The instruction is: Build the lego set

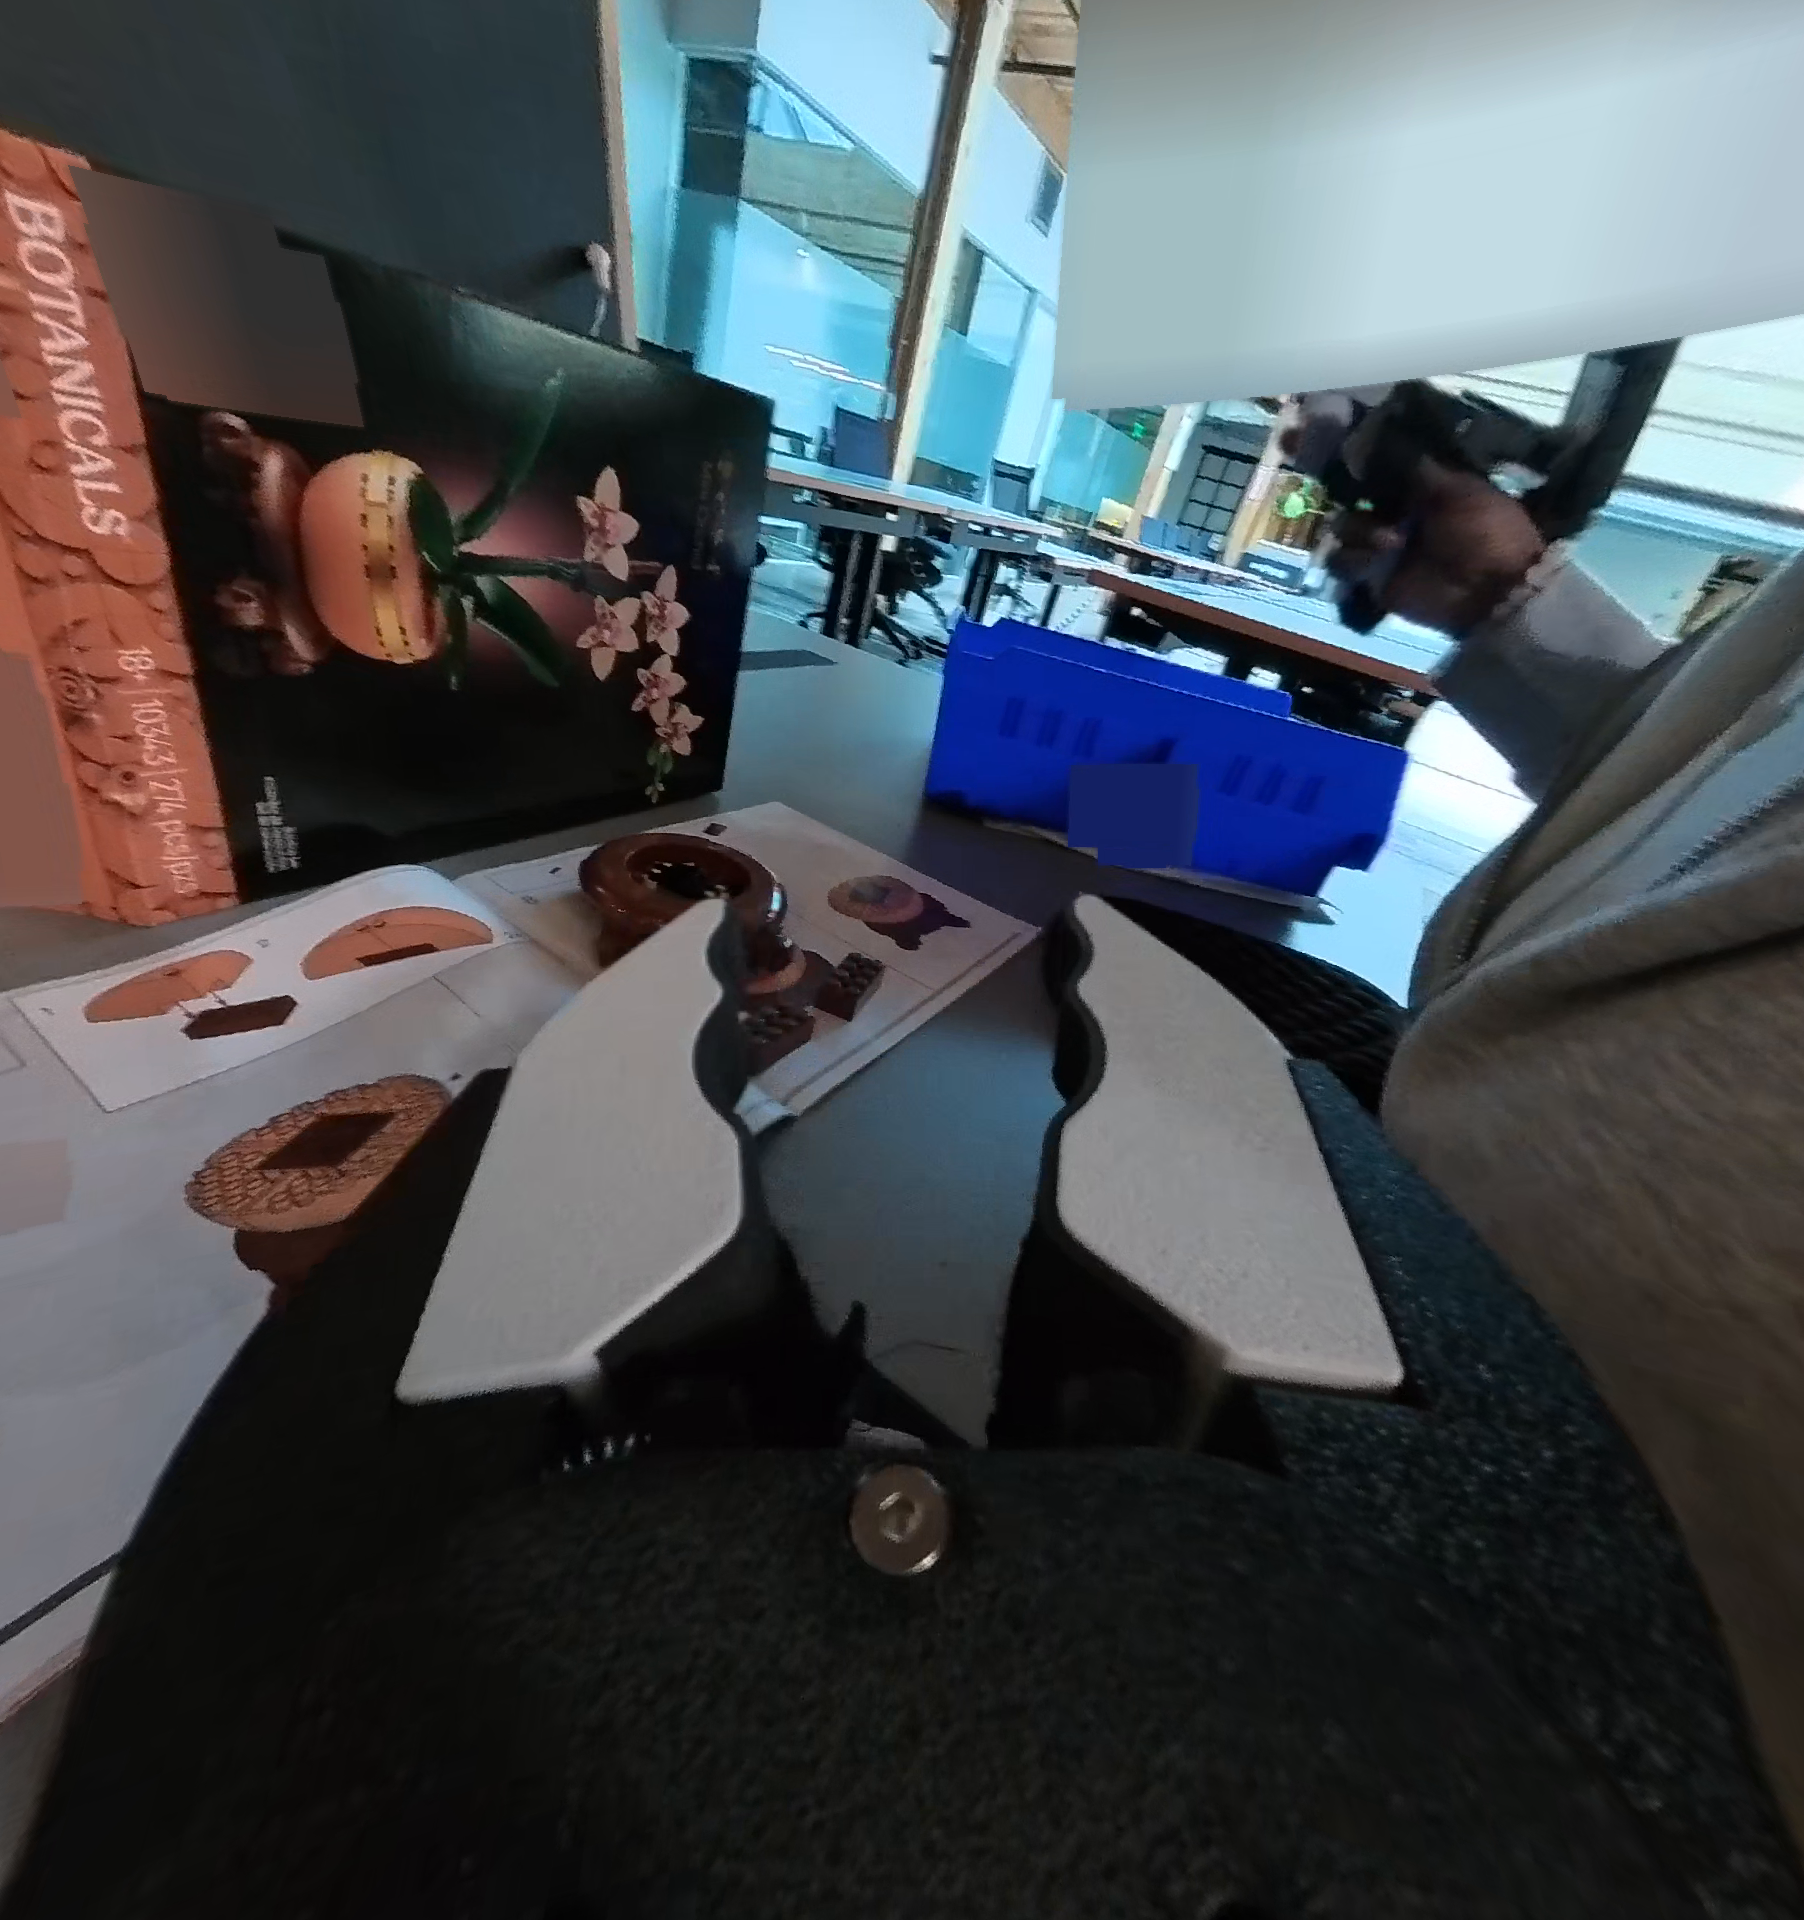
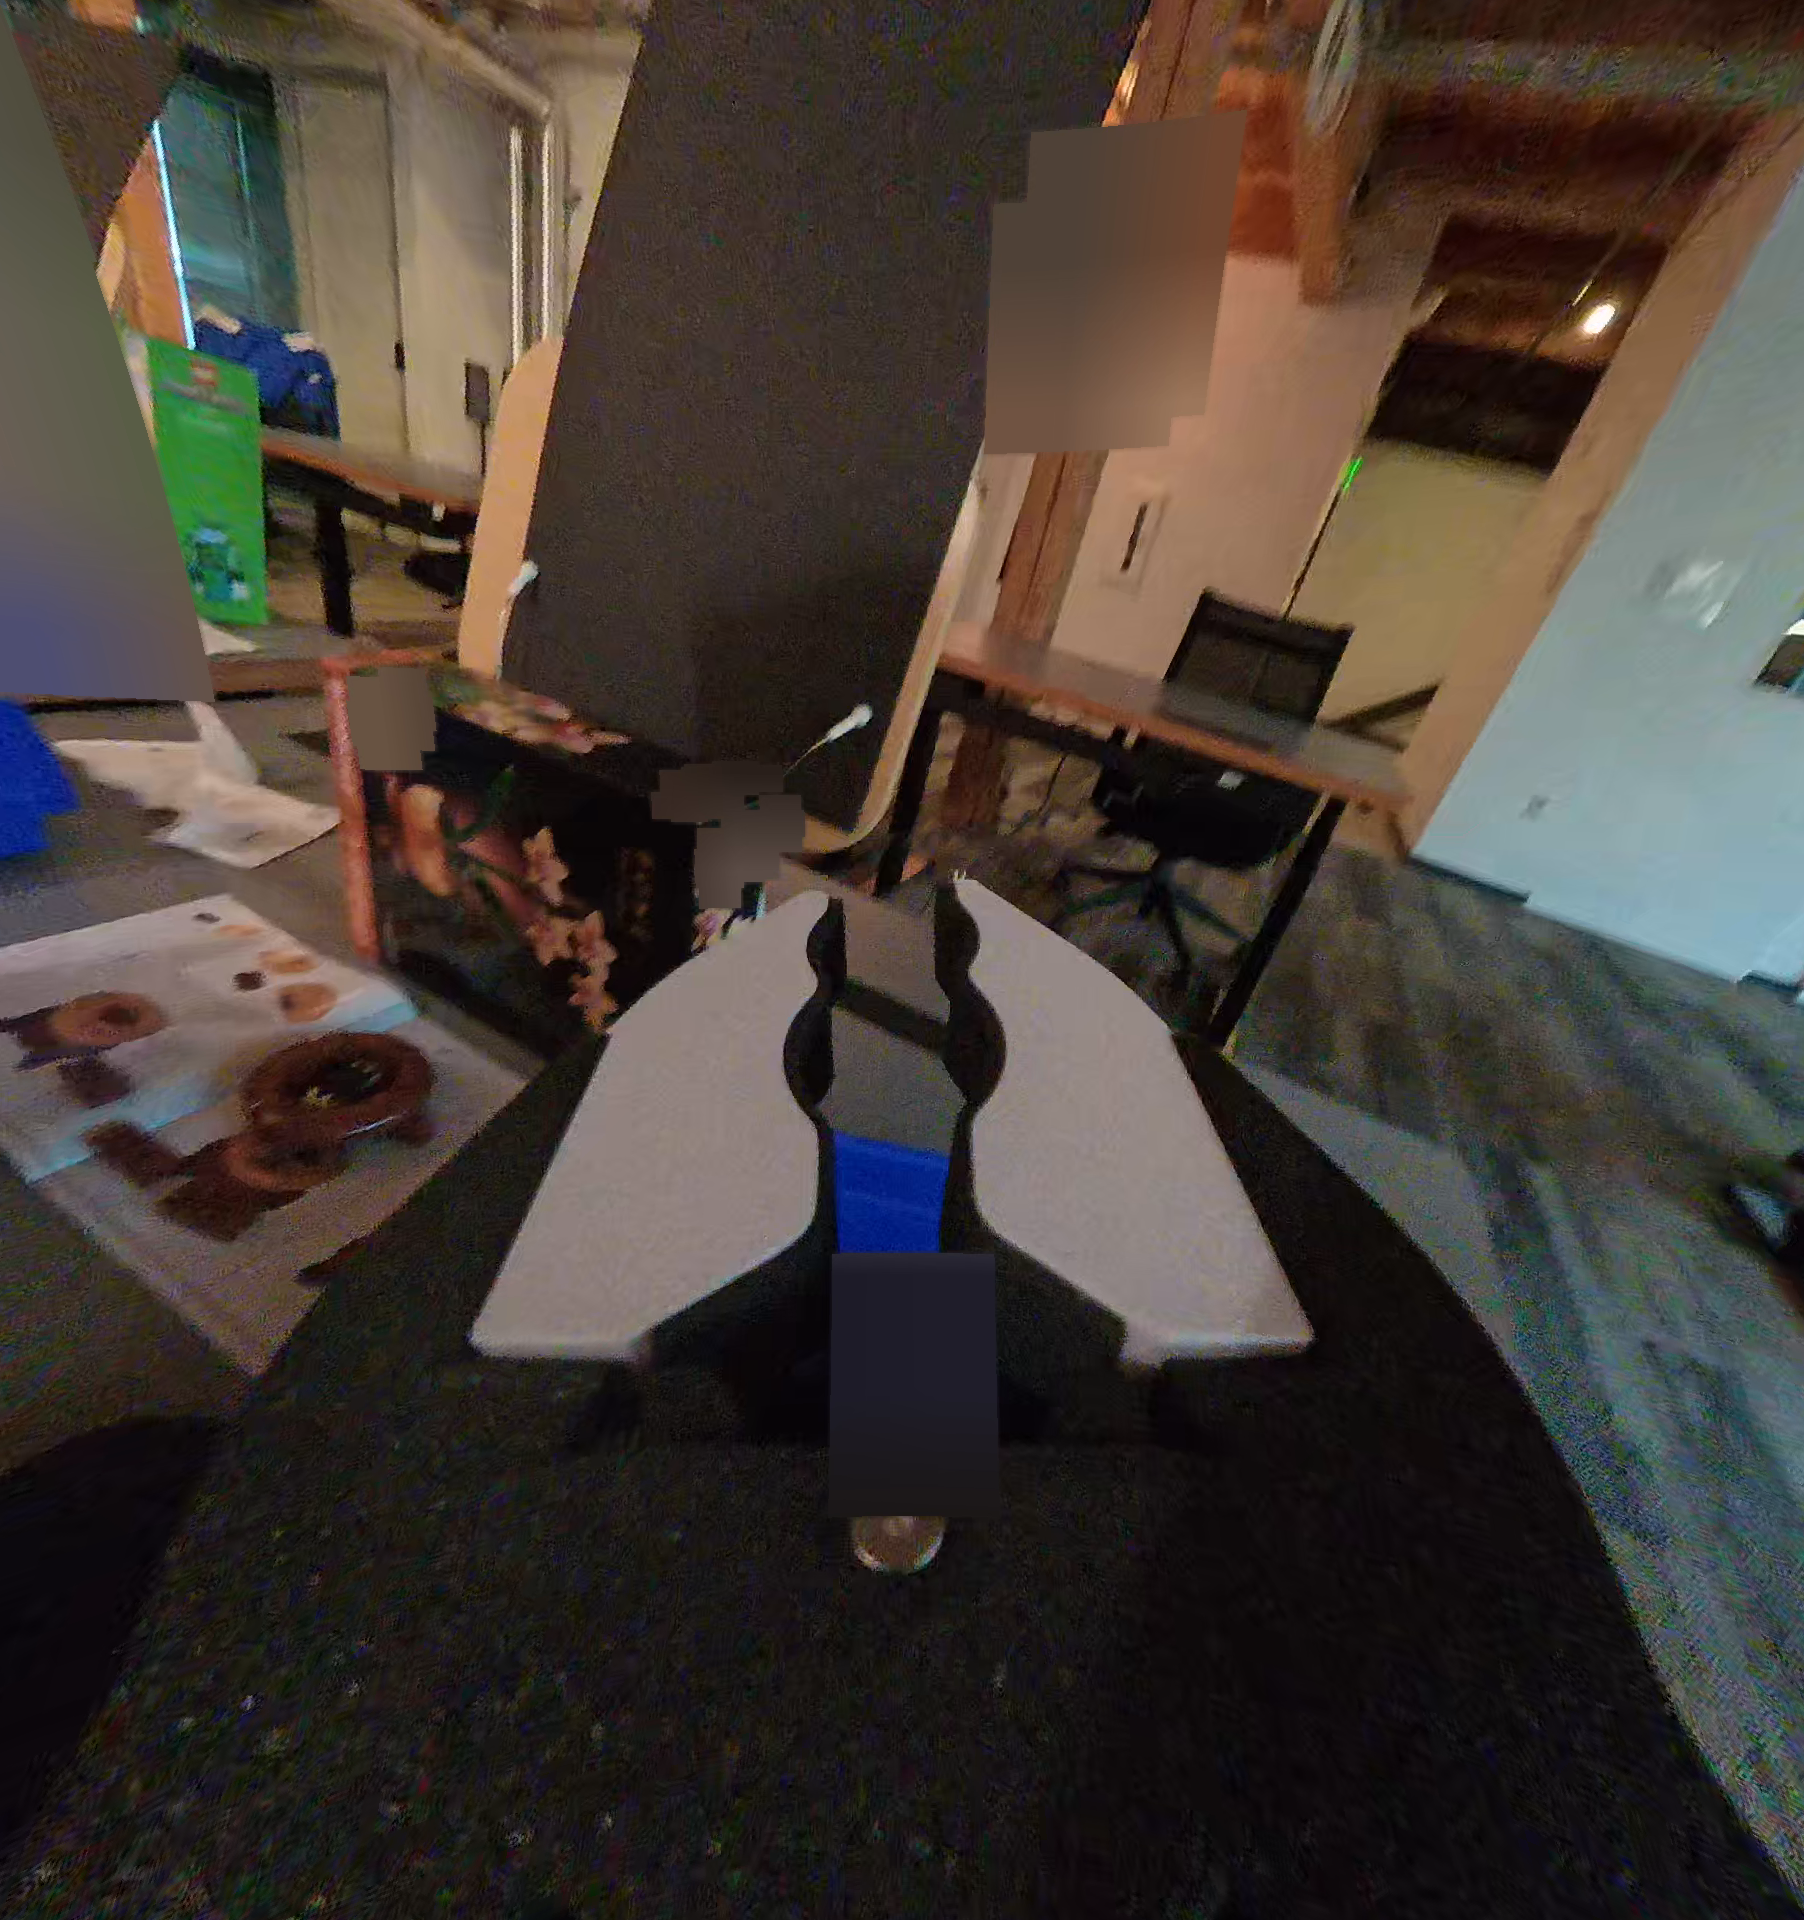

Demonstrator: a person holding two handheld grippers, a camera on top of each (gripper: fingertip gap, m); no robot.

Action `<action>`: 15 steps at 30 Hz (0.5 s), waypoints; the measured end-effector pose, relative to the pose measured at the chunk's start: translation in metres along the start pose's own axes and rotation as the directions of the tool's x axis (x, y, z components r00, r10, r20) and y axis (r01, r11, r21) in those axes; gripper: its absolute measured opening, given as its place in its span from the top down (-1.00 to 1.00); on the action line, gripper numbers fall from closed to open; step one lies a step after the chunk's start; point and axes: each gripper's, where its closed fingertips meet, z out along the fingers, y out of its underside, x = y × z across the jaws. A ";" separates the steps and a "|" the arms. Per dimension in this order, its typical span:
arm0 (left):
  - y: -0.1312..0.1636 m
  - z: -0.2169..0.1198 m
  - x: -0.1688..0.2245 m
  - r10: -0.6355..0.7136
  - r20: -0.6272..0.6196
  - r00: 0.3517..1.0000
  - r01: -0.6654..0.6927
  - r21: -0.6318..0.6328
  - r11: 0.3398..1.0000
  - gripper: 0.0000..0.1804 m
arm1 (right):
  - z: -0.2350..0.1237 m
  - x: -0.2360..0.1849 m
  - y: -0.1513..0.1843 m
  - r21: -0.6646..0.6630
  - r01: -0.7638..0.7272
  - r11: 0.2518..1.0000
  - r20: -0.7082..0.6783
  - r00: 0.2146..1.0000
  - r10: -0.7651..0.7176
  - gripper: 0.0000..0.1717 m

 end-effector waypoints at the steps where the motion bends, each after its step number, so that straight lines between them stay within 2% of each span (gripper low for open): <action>1: 0.000 0.000 -0.001 0.003 0.012 1.000 -0.003 0.001 1.000 0.34 | 0.002 -0.008 0.004 -0.033 -0.019 0.999 0.015 1.000 0.020 0.83; 4: -0.002 0.002 0.000 0.029 0.013 0.999 -0.029 0.000 1.000 0.33 | 0.011 -0.044 0.008 -0.067 -0.118 0.991 0.104 0.987 0.124 0.91; 6: -0.007 0.004 0.003 0.068 0.017 0.998 -0.068 0.018 0.997 0.40 | 0.019 -0.068 0.008 -0.049 -0.165 0.985 0.135 0.976 0.170 0.94; 10: -0.008 0.011 0.009 0.083 -0.037 0.996 -0.085 -0.057 0.995 0.77 | 0.040 -0.135 0.014 -0.047 -0.282 0.958 0.283 0.916 0.284 1.00; 12: -0.007 0.014 0.000 0.104 -0.008 0.995 -0.104 -0.116 0.988 0.95 | 0.056 -0.167 0.027 -0.065 -0.279 0.958 0.321 0.903 0.284 1.00; 15: -0.009 0.020 -0.005 0.123 -0.031 0.992 -0.126 -0.142 0.982 1.00 | 0.076 -0.225 0.042 -0.064 -0.218 0.974 0.467 0.856 0.222 0.99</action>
